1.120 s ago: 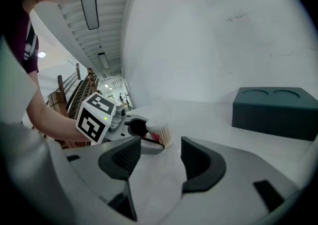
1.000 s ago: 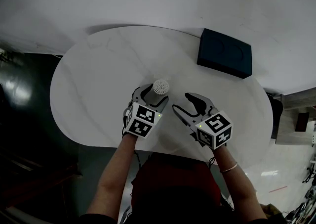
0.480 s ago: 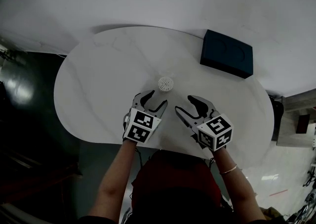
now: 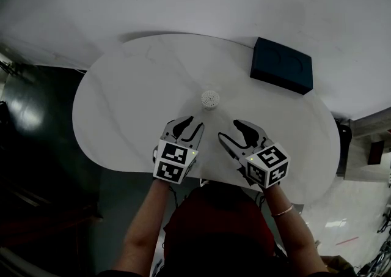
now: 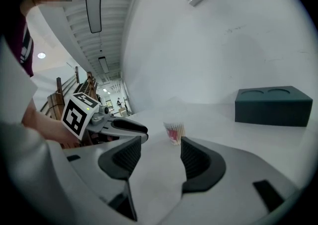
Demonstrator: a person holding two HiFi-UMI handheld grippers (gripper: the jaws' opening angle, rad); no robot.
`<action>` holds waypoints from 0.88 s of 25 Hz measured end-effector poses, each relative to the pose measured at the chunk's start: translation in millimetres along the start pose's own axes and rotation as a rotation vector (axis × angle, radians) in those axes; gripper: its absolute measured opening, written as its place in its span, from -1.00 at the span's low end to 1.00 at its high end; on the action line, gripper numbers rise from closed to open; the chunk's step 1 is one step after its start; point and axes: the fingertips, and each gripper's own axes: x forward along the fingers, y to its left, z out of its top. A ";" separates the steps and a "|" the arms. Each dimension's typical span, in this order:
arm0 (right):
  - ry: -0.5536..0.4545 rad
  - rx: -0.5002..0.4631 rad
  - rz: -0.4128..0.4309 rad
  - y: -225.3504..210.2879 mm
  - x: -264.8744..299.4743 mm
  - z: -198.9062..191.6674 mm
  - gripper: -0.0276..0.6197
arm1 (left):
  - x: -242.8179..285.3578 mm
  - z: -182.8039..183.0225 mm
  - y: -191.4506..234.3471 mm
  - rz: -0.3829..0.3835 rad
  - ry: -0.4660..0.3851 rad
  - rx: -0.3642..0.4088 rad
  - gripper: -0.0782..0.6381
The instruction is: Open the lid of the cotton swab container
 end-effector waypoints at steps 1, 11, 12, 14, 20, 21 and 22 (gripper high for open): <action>-0.003 -0.002 0.000 2.5 -1.2 0.0 -0.10 | -3.7 0.0 -0.1 0.004 -0.004 -0.001 -0.40; -0.057 -0.022 -0.030 23.4 -17.4 2.9 -0.38 | -40.4 -2.5 -4.1 0.040 -0.047 -0.028 -0.51; -0.062 -0.023 -0.033 24.6 -19.3 3.1 -0.41 | -43.5 -1.7 -4.4 0.045 -0.053 -0.031 -0.52; -0.074 -0.023 -0.045 25.4 -23.7 3.9 -0.47 | -49.3 1.1 -5.7 0.051 -0.068 -0.037 -0.54; -0.107 0.002 -0.086 19.6 -37.2 4.9 -0.75 | -64.0 5.8 -12.4 0.060 -0.109 -0.071 -0.58; -0.106 0.006 -0.091 18.0 -39.4 4.4 -0.77 | -66.1 6.3 -13.2 0.064 -0.115 -0.075 -0.59; -0.105 0.010 -0.096 16.9 -41.8 3.7 -0.79 | -68.4 6.7 -14.0 0.068 -0.120 -0.078 -0.61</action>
